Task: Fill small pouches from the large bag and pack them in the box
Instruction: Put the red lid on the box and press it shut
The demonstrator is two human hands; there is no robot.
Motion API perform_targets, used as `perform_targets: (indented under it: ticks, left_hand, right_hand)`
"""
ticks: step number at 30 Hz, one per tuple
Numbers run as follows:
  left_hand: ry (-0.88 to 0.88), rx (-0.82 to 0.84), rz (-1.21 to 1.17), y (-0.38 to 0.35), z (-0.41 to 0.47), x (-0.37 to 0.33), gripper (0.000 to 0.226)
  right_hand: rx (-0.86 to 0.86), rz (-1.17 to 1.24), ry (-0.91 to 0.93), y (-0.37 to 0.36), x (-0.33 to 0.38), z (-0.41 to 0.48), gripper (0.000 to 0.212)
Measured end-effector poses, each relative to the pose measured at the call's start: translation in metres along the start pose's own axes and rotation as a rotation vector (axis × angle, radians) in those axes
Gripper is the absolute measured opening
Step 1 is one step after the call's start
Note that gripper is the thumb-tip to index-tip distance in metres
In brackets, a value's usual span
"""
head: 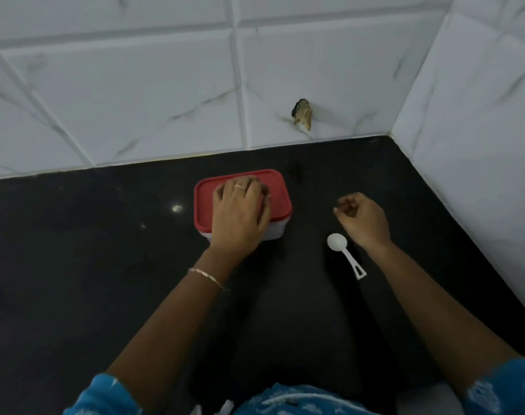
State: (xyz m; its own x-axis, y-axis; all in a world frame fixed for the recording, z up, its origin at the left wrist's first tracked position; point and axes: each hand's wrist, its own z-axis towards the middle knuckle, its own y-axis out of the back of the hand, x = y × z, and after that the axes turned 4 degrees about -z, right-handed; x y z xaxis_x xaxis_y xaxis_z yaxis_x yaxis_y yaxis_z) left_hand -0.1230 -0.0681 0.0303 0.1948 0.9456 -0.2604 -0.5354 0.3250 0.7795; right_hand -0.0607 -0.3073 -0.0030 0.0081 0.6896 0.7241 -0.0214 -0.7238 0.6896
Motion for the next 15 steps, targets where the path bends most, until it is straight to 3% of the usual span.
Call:
perform_targets:
  ticks: [3,8,15]
  left_hand:
    - [-0.105,0.008,-0.085,-0.012,-0.040,-0.023,0.016]
    - [-0.228,0.192,-0.102,-0.033,-0.084,-0.026,0.019]
    - [-0.036,0.421,-0.053,-0.041,-0.116,-0.005,0.035]
  right_hand:
    - [0.012,-0.011,-0.087,0.014,-0.022,-0.029,0.028]
    - [0.047,-0.067,-0.149,0.010,-0.041,-0.062,0.037]
    - [0.000,-0.146,-0.114,0.002,-0.049,-0.080,0.021]
